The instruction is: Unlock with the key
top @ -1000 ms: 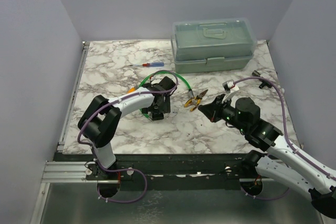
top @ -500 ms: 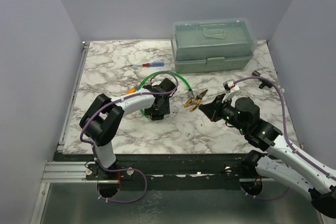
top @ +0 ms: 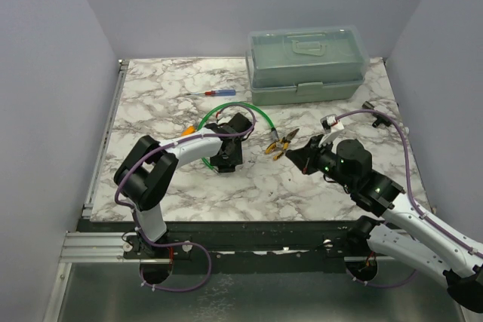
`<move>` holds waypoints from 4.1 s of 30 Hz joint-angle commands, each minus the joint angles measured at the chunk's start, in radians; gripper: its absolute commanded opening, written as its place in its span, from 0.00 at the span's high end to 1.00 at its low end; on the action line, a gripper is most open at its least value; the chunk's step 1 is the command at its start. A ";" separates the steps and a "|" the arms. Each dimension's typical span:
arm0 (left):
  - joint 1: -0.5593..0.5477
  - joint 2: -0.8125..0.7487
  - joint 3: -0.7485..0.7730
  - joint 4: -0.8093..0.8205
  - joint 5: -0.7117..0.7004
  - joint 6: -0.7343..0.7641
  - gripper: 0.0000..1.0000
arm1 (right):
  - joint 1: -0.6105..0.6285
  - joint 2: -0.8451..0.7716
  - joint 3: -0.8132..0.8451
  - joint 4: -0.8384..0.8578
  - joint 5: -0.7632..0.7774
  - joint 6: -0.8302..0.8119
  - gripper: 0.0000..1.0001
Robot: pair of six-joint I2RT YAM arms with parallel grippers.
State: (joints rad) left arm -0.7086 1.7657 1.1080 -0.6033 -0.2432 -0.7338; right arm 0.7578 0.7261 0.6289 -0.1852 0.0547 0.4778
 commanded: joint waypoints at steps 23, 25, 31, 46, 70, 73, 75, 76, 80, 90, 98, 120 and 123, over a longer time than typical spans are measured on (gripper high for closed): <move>0.034 -0.487 -0.143 0.324 0.093 -0.280 1.00 | 0.001 -0.016 -0.025 0.020 0.148 0.178 1.00; 0.034 -0.538 -0.234 0.396 0.082 -0.337 1.00 | 0.001 -0.005 -0.034 0.035 0.139 0.186 1.00; 0.035 -0.704 -0.599 0.857 0.049 -0.616 1.00 | 0.001 0.052 -0.047 0.106 0.069 0.202 1.00; 0.032 -0.810 -0.771 0.930 -0.116 -0.996 1.00 | 0.004 0.226 -0.059 0.294 -0.098 0.287 1.00; 0.028 -0.692 -0.805 0.955 -0.080 -1.241 1.00 | 0.150 0.474 -0.016 0.443 0.107 0.261 1.00; 0.029 -0.655 -0.800 0.955 -0.066 -1.241 1.00 | 0.150 0.461 -0.041 0.433 0.133 0.267 1.00; 0.028 -0.627 -0.796 0.955 -0.060 -1.239 1.00 | 0.150 0.448 -0.057 0.427 0.146 0.273 1.00; 0.029 -0.614 -0.792 0.955 -0.056 -1.238 1.00 | 0.150 0.442 -0.067 0.423 0.153 0.278 1.00; 0.028 -0.556 -0.774 0.956 -0.044 -1.226 1.00 | 0.150 0.417 -0.100 0.403 0.190 0.296 1.00; 0.029 -0.430 -0.737 0.985 -0.016 -1.213 1.00 | 0.149 0.376 -0.153 0.390 0.238 0.309 1.00; 0.028 -0.346 -0.716 1.028 0.008 -1.195 1.00 | 0.149 0.395 -0.165 0.442 0.203 0.272 1.00; 0.046 -0.307 -0.792 1.227 0.167 -1.278 1.00 | 0.149 0.561 -0.116 0.672 0.044 0.108 1.00; 0.049 -0.317 -0.795 1.230 0.178 -1.260 1.00 | 0.149 0.568 -0.111 0.662 0.057 0.094 1.00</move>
State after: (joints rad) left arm -0.6666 1.4754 0.3317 0.5842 -0.1204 -1.9808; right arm 0.9031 1.2751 0.4992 0.4278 0.1333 0.6224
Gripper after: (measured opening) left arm 0.563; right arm 0.036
